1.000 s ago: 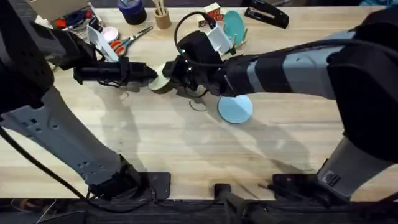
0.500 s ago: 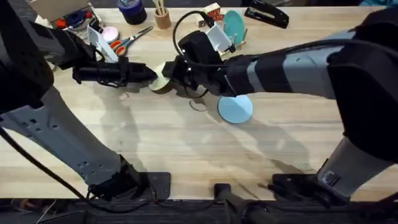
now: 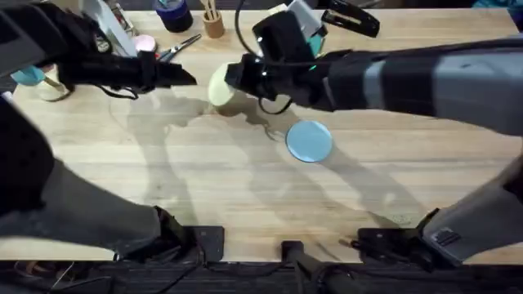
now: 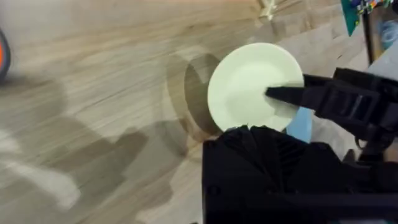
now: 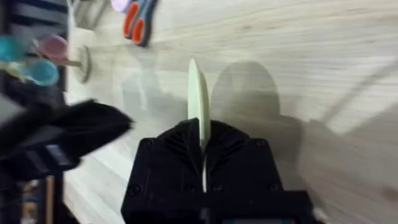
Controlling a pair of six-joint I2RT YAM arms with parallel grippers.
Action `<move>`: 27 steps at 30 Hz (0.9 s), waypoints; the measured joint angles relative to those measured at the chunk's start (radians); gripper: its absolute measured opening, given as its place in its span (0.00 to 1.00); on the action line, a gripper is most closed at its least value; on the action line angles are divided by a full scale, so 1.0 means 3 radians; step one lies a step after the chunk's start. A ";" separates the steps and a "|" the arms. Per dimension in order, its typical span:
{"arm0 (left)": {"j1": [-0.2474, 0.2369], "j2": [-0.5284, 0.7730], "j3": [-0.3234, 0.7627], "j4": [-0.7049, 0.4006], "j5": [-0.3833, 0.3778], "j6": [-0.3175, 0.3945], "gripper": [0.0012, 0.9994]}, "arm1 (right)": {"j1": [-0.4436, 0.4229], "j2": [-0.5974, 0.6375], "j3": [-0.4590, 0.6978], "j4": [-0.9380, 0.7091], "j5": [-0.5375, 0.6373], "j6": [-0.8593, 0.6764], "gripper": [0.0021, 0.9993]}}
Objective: Pick up the plates from the table one by one and place each into a slot on the dish rack.
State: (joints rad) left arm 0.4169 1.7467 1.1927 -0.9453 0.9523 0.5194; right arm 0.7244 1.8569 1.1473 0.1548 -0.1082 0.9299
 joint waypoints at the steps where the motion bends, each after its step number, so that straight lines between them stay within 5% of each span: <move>1: -0.0018 -0.0098 0.0000 -0.0013 -0.0024 -0.0002 0.04 | -0.0021 -0.0058 0.0000 -0.0110 -0.0001 -0.0067 0.03; 6: -0.0285 -0.0591 0.0000 -0.0019 -0.0349 -0.0126 0.04 | -0.0138 -0.0387 0.0000 -0.0618 -0.0001 -0.0467 0.03; 18: -0.1246 -0.1763 0.0000 -0.0044 -0.1635 -0.0643 0.04 | -0.0563 -0.1258 0.0047 -0.1986 0.0001 -0.1702 0.03; 27: -0.1948 -0.2239 0.0000 -0.0215 -0.2214 -0.0871 0.04 | -0.0898 -0.1373 0.0748 -0.3076 0.0016 -0.2750 0.03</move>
State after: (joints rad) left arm -0.1675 1.0751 1.1927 -1.0099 0.2881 0.2580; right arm 0.4550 1.4448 1.3718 -0.7681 -0.1036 0.1048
